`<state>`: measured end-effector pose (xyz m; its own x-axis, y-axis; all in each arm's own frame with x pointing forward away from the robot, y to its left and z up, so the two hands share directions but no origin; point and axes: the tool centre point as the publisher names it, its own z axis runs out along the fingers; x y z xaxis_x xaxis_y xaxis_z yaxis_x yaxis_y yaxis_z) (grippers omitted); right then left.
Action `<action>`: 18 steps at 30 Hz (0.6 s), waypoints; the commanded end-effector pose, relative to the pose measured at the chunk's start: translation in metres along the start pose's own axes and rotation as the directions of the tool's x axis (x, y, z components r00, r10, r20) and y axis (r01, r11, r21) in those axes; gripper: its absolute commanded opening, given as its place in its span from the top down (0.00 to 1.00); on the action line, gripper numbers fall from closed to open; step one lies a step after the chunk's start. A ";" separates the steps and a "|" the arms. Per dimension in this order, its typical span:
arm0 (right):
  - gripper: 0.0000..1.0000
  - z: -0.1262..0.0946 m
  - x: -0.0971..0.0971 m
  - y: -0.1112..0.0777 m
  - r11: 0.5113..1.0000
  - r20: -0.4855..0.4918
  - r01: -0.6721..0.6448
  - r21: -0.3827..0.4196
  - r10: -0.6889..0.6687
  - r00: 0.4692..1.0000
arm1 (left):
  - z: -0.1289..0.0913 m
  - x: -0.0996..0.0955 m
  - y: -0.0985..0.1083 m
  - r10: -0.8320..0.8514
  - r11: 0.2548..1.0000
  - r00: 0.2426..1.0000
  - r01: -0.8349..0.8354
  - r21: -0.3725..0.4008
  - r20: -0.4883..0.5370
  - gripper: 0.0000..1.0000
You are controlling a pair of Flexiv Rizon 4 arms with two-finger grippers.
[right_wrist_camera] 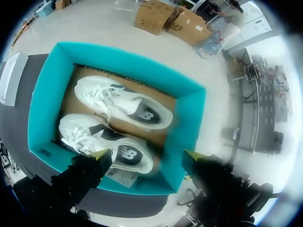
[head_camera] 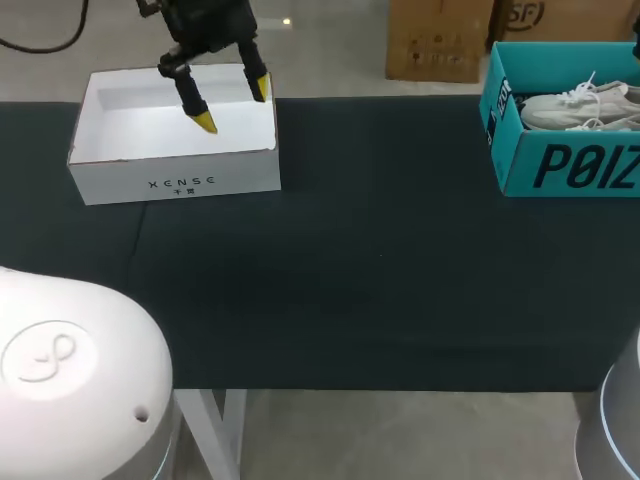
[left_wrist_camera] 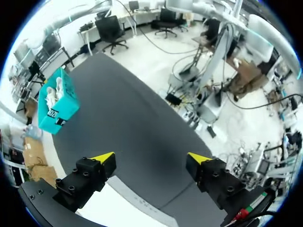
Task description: Take the shoe out of the shoebox, open the shoe tongue, remove and reinsert the insole, then place the shoe into the shoebox
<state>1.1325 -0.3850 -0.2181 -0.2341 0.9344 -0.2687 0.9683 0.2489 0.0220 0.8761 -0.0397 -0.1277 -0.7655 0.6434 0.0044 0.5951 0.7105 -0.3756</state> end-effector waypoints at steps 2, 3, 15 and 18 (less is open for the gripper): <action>0.00 0.000 0.000 0.000 1.000 0.000 -0.001 0.000 0.001 1.000 | 0.004 0.012 -0.002 -0.534 0.840 0.718 0.509 0.187 0.446 0.00; 0.00 0.000 0.000 0.000 1.000 0.000 -0.001 0.000 0.001 1.000 | 0.004 0.012 -0.002 -0.534 0.840 0.718 0.509 0.187 0.446 0.00; 0.00 0.000 0.000 0.000 1.000 0.000 -0.001 0.000 0.001 1.000 | -0.009 0.004 0.018 -0.597 0.565 0.250 0.806 0.178 0.763 0.00; 0.00 0.000 0.000 0.000 1.000 0.000 -0.001 0.000 0.001 1.000 | -0.013 0.017 0.031 -0.598 0.249 -0.118 0.913 0.323 0.793 0.00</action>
<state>1.1323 -0.3848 -0.2175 -0.2341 0.9344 -0.2683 0.9683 0.2489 0.0219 0.8956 -0.0171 -0.1277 -0.9885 0.1029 -0.1109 0.1397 0.9021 -0.4083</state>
